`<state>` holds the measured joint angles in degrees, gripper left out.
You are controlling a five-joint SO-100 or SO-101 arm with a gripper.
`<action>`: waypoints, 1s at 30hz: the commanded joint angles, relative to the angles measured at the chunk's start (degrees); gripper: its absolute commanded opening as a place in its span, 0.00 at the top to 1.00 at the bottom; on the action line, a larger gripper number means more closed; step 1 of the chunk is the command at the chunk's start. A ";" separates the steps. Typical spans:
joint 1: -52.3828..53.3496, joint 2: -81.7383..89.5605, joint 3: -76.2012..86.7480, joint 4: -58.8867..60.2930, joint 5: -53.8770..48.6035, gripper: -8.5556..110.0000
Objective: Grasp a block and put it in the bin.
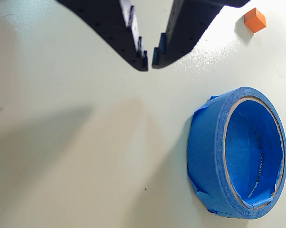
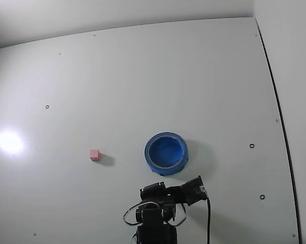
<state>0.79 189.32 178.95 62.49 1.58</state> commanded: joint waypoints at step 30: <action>-1.41 0.44 -2.46 -0.44 -2.02 0.93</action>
<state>0.00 189.32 178.95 62.49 0.53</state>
